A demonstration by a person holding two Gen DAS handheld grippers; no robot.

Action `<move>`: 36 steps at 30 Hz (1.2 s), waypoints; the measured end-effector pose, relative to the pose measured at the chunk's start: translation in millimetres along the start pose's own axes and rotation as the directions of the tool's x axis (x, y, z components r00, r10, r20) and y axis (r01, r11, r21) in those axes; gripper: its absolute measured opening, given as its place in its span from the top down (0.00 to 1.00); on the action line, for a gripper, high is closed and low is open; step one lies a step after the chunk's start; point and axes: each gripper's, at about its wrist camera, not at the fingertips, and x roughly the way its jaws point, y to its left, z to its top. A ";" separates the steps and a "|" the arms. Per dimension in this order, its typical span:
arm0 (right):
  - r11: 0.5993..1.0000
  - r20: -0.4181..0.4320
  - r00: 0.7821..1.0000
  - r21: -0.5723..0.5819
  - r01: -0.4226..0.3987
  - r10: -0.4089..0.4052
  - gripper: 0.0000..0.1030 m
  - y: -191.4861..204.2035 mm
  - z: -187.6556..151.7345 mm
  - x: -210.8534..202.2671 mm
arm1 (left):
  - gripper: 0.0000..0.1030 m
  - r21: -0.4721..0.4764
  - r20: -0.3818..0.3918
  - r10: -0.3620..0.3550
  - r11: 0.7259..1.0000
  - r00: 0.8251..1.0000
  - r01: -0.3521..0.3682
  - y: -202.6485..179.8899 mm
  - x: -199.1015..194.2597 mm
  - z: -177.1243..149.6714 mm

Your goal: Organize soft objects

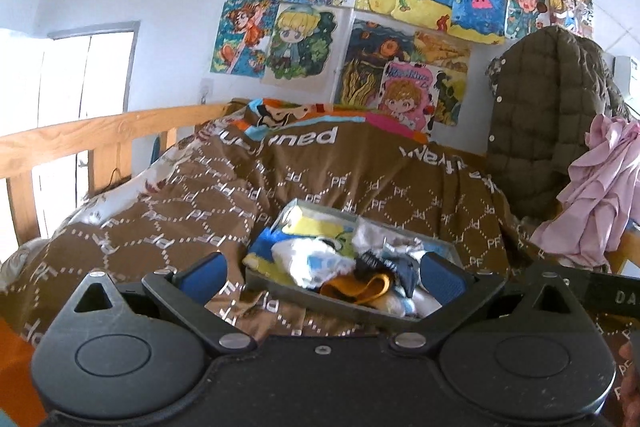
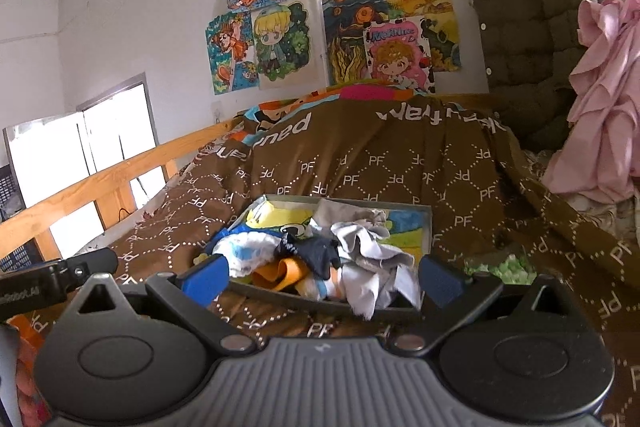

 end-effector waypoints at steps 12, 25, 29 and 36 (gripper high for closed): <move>0.999 0.081 0.996 -0.036 0.035 -0.032 0.00 20.6 -31.9 -31.4 | 0.01 0.018 -0.023 0.014 1.000 1.000 -0.014 16.3 -12.8 -20.8; 0.996 0.068 0.994 -0.022 0.084 -0.083 0.00 29.2 -61.3 -60.6 | 0.01 0.092 -0.019 -0.008 0.996 1.000 0.010 14.2 -42.4 -31.4; 0.993 0.064 0.991 -0.005 0.117 -0.116 0.00 28.6 -67.0 -68.0 | 0.01 0.082 -0.017 -0.012 0.997 1.000 0.013 15.3 -50.5 -34.9; 0.988 0.032 0.987 0.010 0.156 -0.156 0.00 29.4 -79.0 -71.2 | 0.01 0.046 -0.073 -0.036 0.998 0.997 0.040 22.2 -52.6 -44.5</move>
